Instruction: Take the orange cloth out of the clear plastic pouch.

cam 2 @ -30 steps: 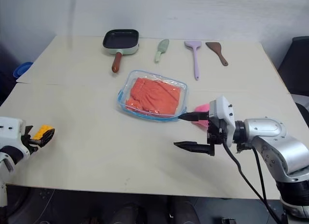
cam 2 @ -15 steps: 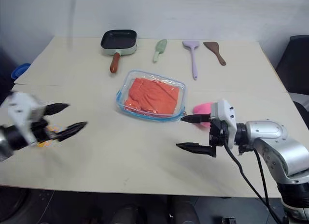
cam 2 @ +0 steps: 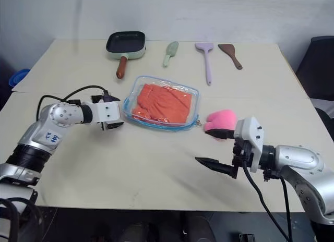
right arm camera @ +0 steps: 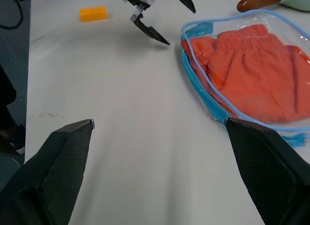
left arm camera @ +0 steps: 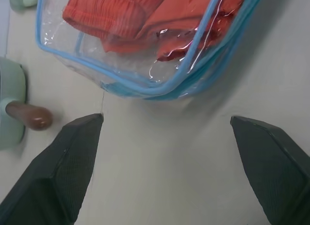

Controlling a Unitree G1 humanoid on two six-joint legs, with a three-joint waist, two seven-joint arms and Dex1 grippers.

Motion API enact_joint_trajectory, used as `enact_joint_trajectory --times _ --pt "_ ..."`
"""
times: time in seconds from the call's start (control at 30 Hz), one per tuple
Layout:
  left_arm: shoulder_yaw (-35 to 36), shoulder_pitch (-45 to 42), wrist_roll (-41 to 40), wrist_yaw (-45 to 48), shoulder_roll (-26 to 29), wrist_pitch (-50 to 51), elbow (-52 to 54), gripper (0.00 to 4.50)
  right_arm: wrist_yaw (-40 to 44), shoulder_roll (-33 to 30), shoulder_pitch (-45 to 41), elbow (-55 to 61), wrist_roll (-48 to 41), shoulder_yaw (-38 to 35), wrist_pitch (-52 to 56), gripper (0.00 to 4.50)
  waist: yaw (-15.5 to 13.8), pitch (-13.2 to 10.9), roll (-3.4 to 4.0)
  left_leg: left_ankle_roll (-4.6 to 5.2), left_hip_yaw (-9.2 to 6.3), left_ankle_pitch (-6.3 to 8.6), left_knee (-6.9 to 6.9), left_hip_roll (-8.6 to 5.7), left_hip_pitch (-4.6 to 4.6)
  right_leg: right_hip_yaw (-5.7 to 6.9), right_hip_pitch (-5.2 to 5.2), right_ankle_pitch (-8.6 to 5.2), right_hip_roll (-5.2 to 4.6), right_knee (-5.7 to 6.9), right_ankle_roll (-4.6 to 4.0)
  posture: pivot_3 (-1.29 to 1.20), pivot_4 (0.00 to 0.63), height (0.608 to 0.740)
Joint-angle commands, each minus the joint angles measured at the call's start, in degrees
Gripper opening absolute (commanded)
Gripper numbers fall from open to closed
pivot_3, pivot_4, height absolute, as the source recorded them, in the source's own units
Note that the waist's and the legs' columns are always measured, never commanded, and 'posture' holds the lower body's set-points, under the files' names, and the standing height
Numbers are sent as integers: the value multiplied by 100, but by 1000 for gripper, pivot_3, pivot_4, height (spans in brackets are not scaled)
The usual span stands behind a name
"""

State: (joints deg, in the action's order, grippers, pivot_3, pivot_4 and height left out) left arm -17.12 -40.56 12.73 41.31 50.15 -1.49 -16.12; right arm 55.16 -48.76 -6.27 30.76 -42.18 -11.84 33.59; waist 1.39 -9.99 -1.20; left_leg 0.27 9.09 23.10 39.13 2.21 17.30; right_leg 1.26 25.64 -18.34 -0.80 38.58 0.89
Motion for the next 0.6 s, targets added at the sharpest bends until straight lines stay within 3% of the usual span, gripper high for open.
enact_joint_trajectory --times 0.03,0.4,0.5,0.6 --pt "-354 -831 530 -263 -533 -1213 -1313 4477 -300 79 260 450 -156 -343 20 4500 -6 0 -1 0 0 0 2 0 0 0 0 0 -1 3 0 0 150 740" --pt "-612 -1457 1023 -295 -991 -2554 -2590 4477 -524 90 341 508 -214 -357 -4 4500 -3 -1 -2 0 1 0 6 -1 -3 0 0 2 -4 11 3 0 150 740" --pt "-599 -1539 1075 -267 -1114 -2683 -2775 3879 -568 89 284 497 -222 -316 2 4500 -17 -1 -2 0 1 0 7 -2 -4 0 -2 2 -5 11 3 0 150 740" --pt "-564 -1564 1107 -249 -1171 -2746 -2855 2937 -583 77 259 489 -233 -306 3 4500 -40 -1 -2 1 1 0 8 -3 -4 1 -2 2 -6 11 4 0 150 740"
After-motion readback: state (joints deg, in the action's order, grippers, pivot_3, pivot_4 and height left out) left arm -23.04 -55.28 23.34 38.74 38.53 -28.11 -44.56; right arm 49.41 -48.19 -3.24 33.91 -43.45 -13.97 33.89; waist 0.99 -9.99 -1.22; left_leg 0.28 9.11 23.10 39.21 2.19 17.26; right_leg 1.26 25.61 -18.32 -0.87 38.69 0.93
